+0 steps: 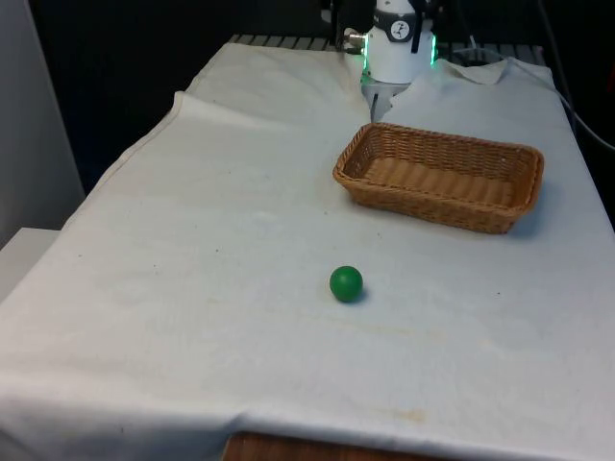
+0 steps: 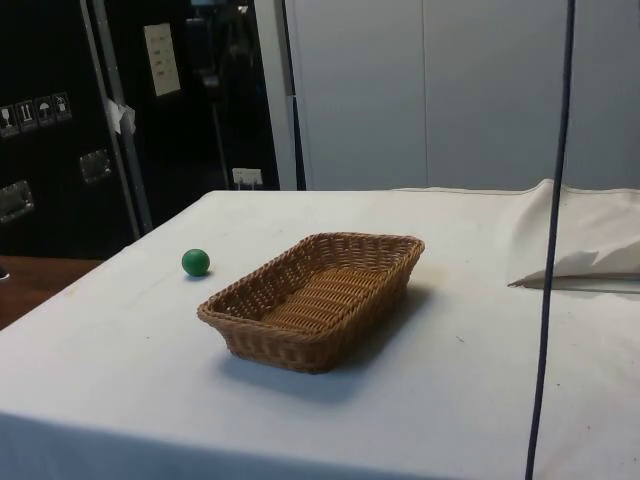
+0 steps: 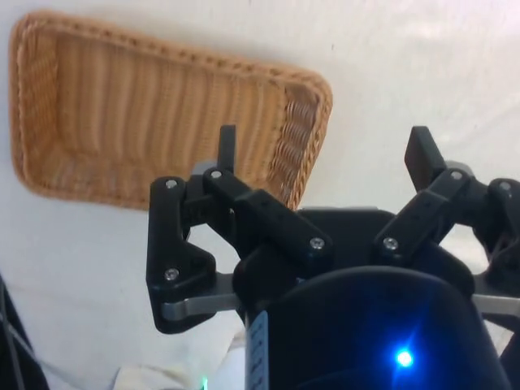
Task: Pick up the ball and place it into the basket.
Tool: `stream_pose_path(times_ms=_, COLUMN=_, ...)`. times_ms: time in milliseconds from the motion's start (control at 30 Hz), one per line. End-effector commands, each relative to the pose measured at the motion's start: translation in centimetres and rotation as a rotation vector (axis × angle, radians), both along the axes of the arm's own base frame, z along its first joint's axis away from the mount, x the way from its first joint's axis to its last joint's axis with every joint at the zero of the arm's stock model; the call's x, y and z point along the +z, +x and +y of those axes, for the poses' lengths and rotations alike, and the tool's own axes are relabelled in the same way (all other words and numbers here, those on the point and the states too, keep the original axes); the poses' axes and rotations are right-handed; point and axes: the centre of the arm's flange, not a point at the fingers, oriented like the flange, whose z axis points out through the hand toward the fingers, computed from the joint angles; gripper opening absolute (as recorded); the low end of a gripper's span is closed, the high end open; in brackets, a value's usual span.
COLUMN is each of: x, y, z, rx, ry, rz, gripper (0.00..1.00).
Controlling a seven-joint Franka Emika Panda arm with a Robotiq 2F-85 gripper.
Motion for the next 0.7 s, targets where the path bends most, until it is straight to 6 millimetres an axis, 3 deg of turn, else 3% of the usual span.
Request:
stream_pose_path(times_ms=0, x=-0.3, y=0.5, z=-0.1, rx=0.0, ry=-0.005, rz=-0.013, gripper=1.0)
stream_pose_path(times_ms=667, x=-5.2, y=5.7, z=0.1, rx=0.005, ry=-0.059, rz=-0.097, gripper=1.0)
